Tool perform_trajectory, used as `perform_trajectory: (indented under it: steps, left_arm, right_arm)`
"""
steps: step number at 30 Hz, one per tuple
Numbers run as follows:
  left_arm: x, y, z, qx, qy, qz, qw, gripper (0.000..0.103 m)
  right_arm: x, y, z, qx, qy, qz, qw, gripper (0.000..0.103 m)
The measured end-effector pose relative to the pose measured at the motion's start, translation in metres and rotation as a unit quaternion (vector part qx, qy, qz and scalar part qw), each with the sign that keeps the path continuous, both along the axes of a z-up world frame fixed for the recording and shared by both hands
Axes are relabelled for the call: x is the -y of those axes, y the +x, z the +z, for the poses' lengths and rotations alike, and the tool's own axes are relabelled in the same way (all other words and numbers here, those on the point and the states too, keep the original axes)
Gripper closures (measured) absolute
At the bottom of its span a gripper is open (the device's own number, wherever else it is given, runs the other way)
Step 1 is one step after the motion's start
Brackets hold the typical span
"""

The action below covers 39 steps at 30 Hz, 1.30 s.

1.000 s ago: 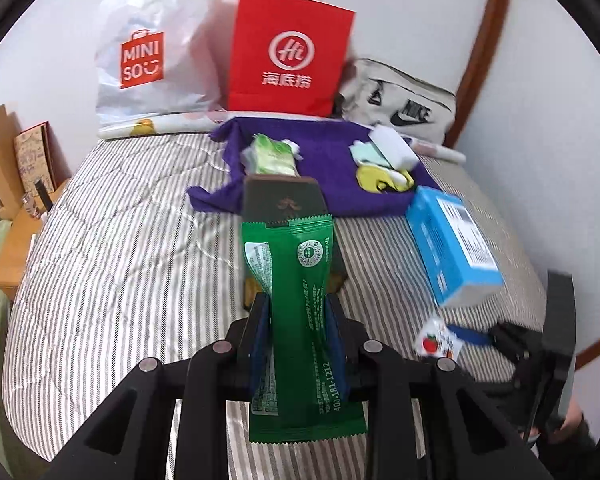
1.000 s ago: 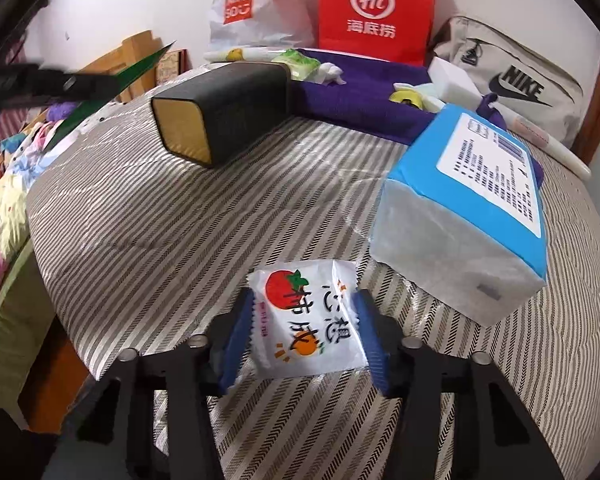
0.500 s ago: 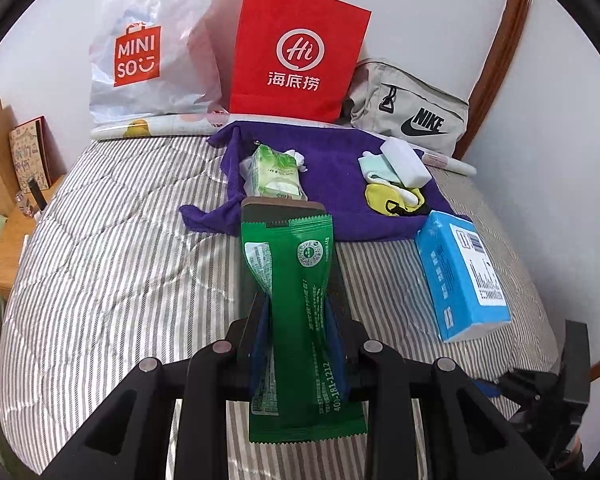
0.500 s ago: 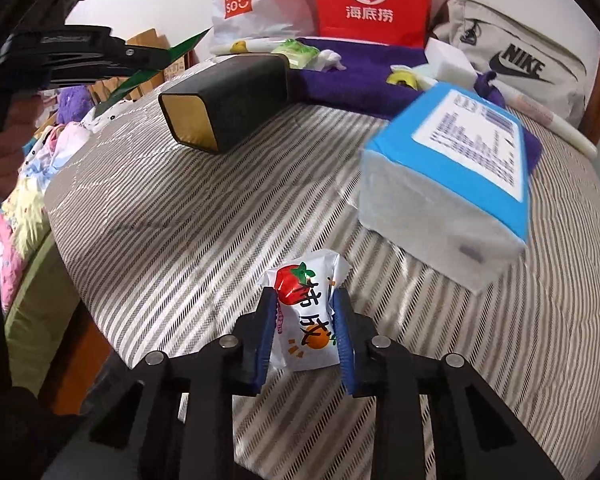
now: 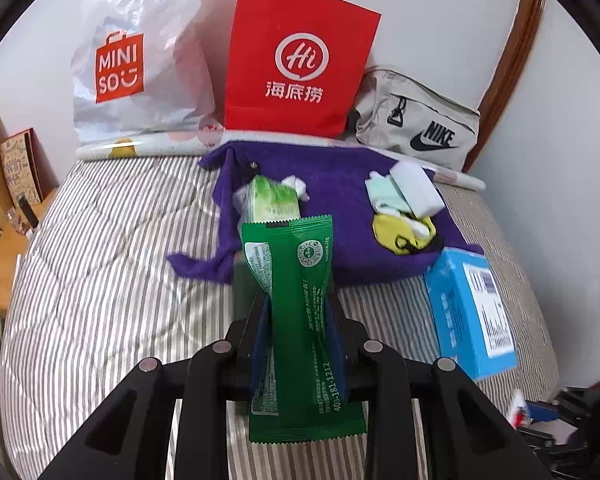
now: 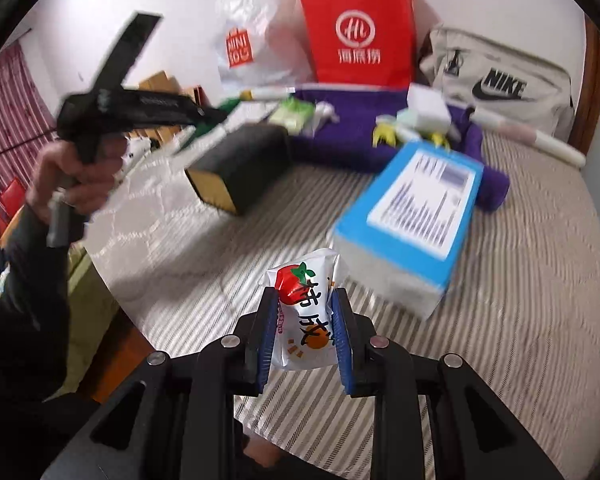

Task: Organize soft objects
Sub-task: 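Carry the green packet with the left tool while the right tool carries the pouch to the towel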

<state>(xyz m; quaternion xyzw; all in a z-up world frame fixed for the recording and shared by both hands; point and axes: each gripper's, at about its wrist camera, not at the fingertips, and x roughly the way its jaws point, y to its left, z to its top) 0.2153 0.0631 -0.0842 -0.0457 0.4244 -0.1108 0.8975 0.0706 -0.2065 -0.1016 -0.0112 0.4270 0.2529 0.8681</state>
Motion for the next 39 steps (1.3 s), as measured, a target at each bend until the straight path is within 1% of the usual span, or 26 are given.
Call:
perform_trajectory:
  steps: [4,7,10,19,29,32,39]
  left_arm:
    - [0.001,0.022,0.001,-0.002,-0.007,-0.001,1.0,0.077]
    - [0.003,0.035,-0.001,-0.006,-0.004,-0.002,1.0,0.077]
    - [0.005,0.046,-0.003,-0.008,-0.001,-0.004,1.0,0.077]
    - [0.008,0.069,-0.007,-0.021,-0.003,-0.002,0.9998,0.077]
    - [0.02,0.086,-0.013,-0.031,0.007,-0.013,0.9994,0.077]
    - [0.02,0.091,-0.012,-0.032,0.008,-0.012,0.9994,0.077]
    - [0.021,0.103,-0.01,-0.033,0.013,-0.008,0.9993,0.077]
  right_arm:
    - [0.007,0.009,0.021,0.027,-0.006,-0.009,1.0,0.076]
    - [0.01,0.022,0.029,0.038,-0.021,-0.014,0.999,0.076]
    - [0.016,0.038,0.033,0.04,-0.024,-0.025,0.999,0.076]
    - [0.019,0.098,0.032,0.04,-0.023,-0.041,0.998,0.076]
    - [0.005,0.16,0.035,0.048,-0.019,-0.024,0.998,0.076]
    - [-0.003,0.174,0.034,0.054,-0.028,-0.016,0.998,0.076]
    - [-0.021,0.204,0.022,0.044,-0.032,0.01,0.998,0.076]
